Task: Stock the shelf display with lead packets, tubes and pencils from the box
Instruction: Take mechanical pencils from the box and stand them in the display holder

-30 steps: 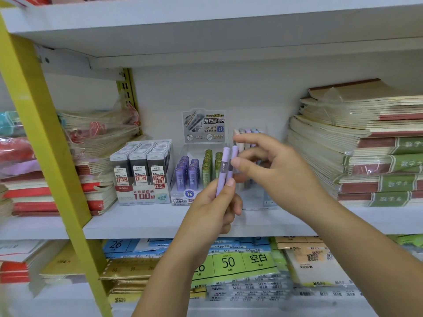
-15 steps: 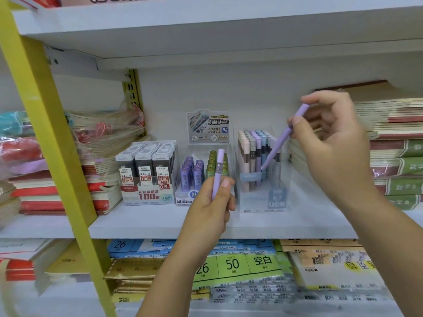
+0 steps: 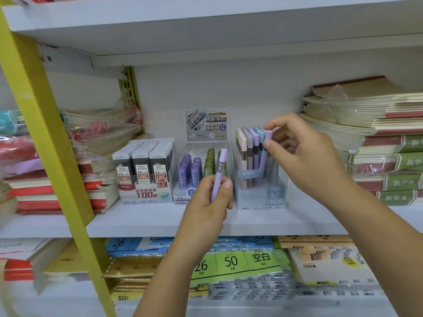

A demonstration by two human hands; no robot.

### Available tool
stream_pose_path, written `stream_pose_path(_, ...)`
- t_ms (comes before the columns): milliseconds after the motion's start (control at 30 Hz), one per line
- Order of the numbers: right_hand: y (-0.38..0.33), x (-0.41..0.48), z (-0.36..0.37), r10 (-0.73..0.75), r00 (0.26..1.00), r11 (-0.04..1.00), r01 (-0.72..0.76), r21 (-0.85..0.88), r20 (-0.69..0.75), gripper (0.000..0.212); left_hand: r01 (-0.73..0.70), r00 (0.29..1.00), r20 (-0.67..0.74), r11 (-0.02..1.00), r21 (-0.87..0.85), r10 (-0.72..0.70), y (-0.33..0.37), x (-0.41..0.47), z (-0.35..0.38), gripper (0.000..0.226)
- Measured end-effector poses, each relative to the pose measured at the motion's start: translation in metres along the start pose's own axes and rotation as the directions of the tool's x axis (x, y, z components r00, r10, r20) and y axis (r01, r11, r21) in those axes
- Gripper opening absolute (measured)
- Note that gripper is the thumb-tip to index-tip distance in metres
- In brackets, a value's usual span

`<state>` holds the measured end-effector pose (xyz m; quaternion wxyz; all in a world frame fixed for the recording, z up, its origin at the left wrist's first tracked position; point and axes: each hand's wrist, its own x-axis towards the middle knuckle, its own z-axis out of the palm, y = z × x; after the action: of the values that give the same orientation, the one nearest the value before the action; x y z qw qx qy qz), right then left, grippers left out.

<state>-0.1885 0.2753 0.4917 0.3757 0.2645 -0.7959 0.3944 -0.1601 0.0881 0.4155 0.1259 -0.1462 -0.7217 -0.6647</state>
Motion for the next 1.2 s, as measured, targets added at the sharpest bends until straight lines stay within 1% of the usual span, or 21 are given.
stream_pose_path(167,0.003,0.001,0.003,0.022,1.000,0.998,-0.021,-0.067,0.013,0.021,0.006,1.000,-0.003,0.999,-0.043,-0.006,0.003,-0.001,0.000,0.025)
stream_pose_path(233,0.003,0.002,0.003,-0.037,0.999,0.978,0.035,-0.205,-0.006,0.021,0.015,1.000,-0.003,0.997,-0.073,-0.015,0.003,0.000,0.000,0.023)
stream_pose_path(300,0.004,0.003,0.004,-0.125,0.991,0.923,0.097,-0.373,-0.050,0.023,0.029,1.000,-0.004,0.994,-0.106,-0.030,0.003,0.001,0.000,0.021)
stream_pose_path(333,0.005,0.004,0.004,-0.144,0.987,0.907,0.103,-0.409,-0.069,0.024,0.034,0.999,-0.004,0.993,-0.117,-0.035,0.003,0.001,0.000,0.021)
stream_pose_path(400,0.007,0.005,0.005,-0.131,0.988,0.904,0.086,-0.418,-0.079,0.026,0.032,0.999,-0.005,0.993,-0.113,-0.033,0.003,0.001,0.001,0.022)
stream_pose_path(533,0.017,0.004,0.011,-0.028,0.999,0.923,0.011,-0.385,-0.038,0.028,-0.026,1.000,0.002,0.999,-0.033,0.026,0.003,0.000,0.000,0.021)
stream_pose_path(700,0.020,0.001,0.015,0.067,0.997,0.921,-0.051,-0.387,0.027,0.033,-0.068,0.998,0.003,0.997,-0.022,0.068,0.004,0.000,0.001,0.023)
stream_pose_path(767,0.013,0.000,0.014,0.039,0.999,0.927,-0.039,-0.373,-0.005,0.034,-0.071,0.997,0.007,0.997,-0.037,0.072,0.004,0.000,0.002,0.024)
stream_pose_path(800,0.008,0.000,0.012,-0.012,0.999,0.932,-0.003,-0.362,-0.040,0.033,-0.075,0.997,0.011,0.996,-0.046,0.075,0.005,0.000,0.003,0.025)
stream_pose_path(833,0.002,-0.001,0.010,-0.072,0.995,0.938,0.042,-0.344,-0.075,0.030,-0.080,0.997,0.014,0.995,-0.052,0.081,0.005,0.000,0.003,0.025)
stream_pose_path(867,-0.004,-0.002,0.008,-0.101,0.990,0.956,0.070,-0.285,-0.098,0.027,-0.087,0.996,0.016,0.995,-0.056,0.088,0.006,0.000,0.004,0.025)
stream_pose_path(900,-0.011,-0.003,0.005,-0.073,0.993,0.984,0.057,-0.171,-0.088,0.023,-0.094,0.995,0.017,0.994,-0.060,0.095,0.007,0.000,0.005,0.025)
stream_pose_path(933,-0.018,-0.005,0.004,0.003,0.999,1.000,-0.003,-0.012,-0.035,0.021,-0.101,0.995,0.014,0.993,-0.066,0.102,0.008,0.000,0.006,0.024)
stream_pose_path(967,-0.025,-0.006,0.004,0.084,0.995,0.986,-0.091,0.136,0.057,0.019,-0.108,0.994,0.011,0.992,-0.073,0.109,0.009,0.000,0.008,0.024)
stream_pose_path(1000,-0.031,-0.008,0.005,0.136,0.979,0.955,-0.170,0.243,0.151,0.019,-0.113,0.993,0.011,0.991,-0.078,0.115,0.009,0.001,0.009,0.023)
stream_pose_path(1033,-0.034,-0.009,0.008,0.151,0.964,0.927,-0.215,0.309,0.218,0.021,-0.119,0.993,0.015,0.990,-0.081,0.120,0.010,0.001,0.010,0.023)
stream_pose_path(1100,-0.035,-0.011,0.012,0.146,0.954,0.891,-0.242,0.385,0.261,0.022,-0.129,0.991,0.021,0.989,-0.075,0.131,0.011,0.001,0.012,0.022)
stream_pose_path(1167,-0.034,-0.011,0.012,0.143,0.961,0.875,-0.234,0.423,0.236,0.020,-0.142,0.990,0.005,0.988,-0.052,0.143,0.011,0.000,0.012,0.020)
stream_pose_path(1200,-0.033,-0.010,0.010,0.143,0.970,0.878,-0.216,0.426,0.197,0.020,-0.154,0.988,-0.015,0.988,-0.025,0.153,0.011,0.001,0.012,0.018)
